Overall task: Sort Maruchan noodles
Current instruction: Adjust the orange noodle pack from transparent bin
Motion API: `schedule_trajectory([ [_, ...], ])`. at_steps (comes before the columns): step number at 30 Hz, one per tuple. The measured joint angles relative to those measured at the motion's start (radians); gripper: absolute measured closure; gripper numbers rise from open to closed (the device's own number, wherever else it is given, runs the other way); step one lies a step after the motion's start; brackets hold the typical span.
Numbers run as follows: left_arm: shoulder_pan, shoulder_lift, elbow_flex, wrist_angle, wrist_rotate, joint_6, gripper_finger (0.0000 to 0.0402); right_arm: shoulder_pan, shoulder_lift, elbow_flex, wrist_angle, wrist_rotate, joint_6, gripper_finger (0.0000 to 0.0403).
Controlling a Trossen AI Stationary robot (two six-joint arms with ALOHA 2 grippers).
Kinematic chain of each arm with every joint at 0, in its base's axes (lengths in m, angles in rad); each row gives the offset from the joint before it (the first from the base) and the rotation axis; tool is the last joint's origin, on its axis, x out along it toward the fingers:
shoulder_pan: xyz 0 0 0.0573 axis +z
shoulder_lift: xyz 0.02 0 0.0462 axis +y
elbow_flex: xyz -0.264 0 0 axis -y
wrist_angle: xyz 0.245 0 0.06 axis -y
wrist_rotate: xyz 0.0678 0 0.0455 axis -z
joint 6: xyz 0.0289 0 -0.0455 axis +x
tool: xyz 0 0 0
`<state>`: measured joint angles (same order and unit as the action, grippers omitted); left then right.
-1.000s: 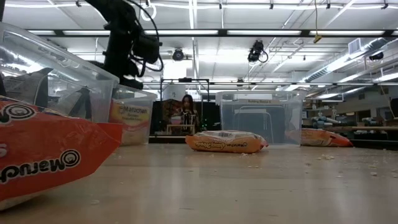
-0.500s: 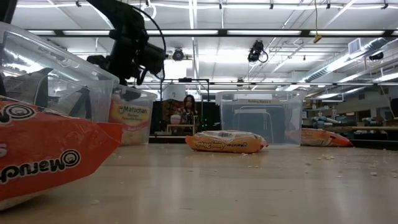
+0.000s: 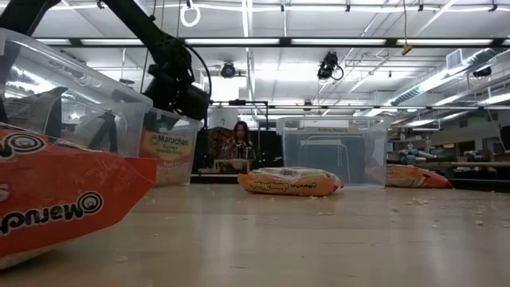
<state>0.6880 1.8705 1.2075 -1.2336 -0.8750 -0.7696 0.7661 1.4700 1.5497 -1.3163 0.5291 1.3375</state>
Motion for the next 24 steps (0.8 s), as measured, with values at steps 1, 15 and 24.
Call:
schedule_trajectory([
  [1,0.018,0.001,0.000,0.001,0.008,0.020,0.0372,0.005,0.000,0.000,0.003,-0.003,0.007,0.0119],
  [15,0.080,-0.043,-0.005,-0.015,0.226,0.134,0.0305,0.043,0.000,0.000,0.006,-0.001,0.081,0.0119],
  [24,0.108,-0.181,-0.007,-0.005,0.399,0.207,0.0234,0.043,0.000,0.000,0.005,0.036,0.058,0.0119],
])
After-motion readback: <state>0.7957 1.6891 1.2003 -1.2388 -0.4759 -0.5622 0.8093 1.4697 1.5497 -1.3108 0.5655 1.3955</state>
